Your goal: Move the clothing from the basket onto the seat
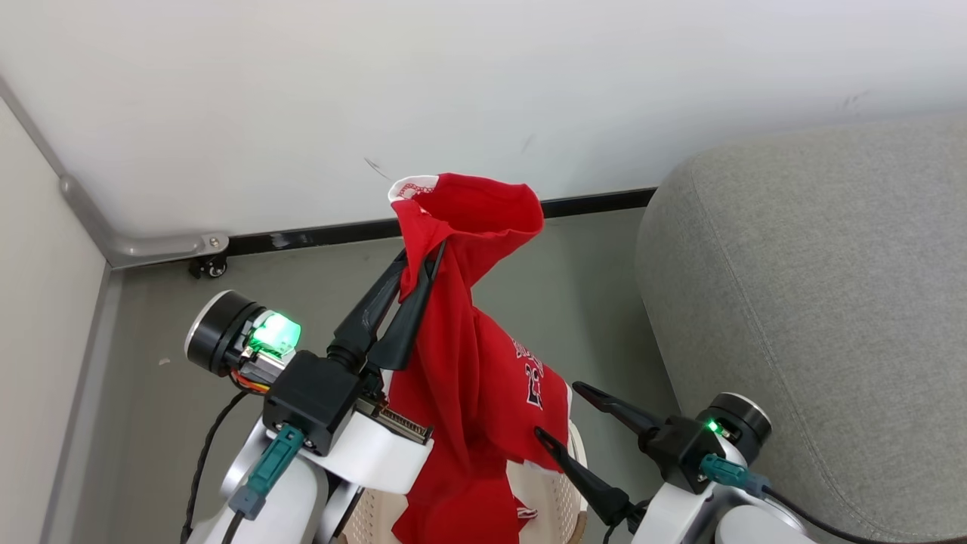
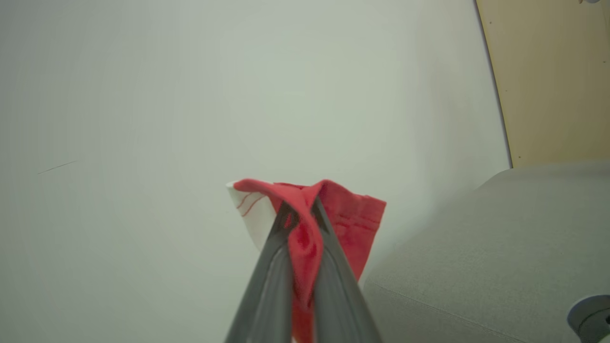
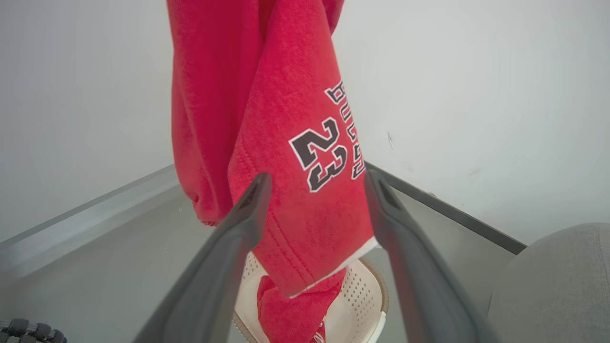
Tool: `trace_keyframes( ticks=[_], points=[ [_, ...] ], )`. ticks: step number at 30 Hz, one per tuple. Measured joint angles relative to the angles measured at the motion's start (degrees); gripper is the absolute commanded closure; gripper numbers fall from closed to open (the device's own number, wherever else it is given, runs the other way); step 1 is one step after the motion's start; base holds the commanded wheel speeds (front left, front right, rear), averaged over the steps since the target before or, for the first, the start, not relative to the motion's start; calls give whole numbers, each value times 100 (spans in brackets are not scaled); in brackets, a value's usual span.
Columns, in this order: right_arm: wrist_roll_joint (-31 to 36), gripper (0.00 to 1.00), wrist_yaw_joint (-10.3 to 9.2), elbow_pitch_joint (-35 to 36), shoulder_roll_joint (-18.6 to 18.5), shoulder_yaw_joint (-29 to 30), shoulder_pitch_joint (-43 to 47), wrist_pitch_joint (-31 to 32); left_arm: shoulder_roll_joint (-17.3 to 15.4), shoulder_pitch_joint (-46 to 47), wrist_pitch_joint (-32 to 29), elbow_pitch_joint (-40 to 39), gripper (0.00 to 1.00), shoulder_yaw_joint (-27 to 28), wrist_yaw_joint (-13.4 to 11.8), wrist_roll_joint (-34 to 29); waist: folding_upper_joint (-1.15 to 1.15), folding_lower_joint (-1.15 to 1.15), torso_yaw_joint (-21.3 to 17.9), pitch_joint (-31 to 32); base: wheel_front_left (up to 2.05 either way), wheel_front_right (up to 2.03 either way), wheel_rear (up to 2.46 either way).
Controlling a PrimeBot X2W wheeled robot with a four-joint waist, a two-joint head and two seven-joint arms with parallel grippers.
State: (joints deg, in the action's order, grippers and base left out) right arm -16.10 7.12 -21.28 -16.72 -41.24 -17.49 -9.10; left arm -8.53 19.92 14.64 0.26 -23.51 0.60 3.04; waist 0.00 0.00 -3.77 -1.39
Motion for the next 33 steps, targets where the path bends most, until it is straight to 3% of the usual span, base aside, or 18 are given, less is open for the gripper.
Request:
trace_keyframes(
  ticks=[15, 33],
  points=[
    [-490, 0, 0, 498, -146, -582, -426, 292, 114, -114, 0, -15, 100, -344, 303, 94, 0, 0, 133, 162, 0, 0, 0],
    [-887, 0, 0, 457, -410, -1176, -1079, 783, 221, -92, 0, -170, 100, -937, 554, 244, 0, 0, 231, 72, 0, 0, 0]
  ],
)
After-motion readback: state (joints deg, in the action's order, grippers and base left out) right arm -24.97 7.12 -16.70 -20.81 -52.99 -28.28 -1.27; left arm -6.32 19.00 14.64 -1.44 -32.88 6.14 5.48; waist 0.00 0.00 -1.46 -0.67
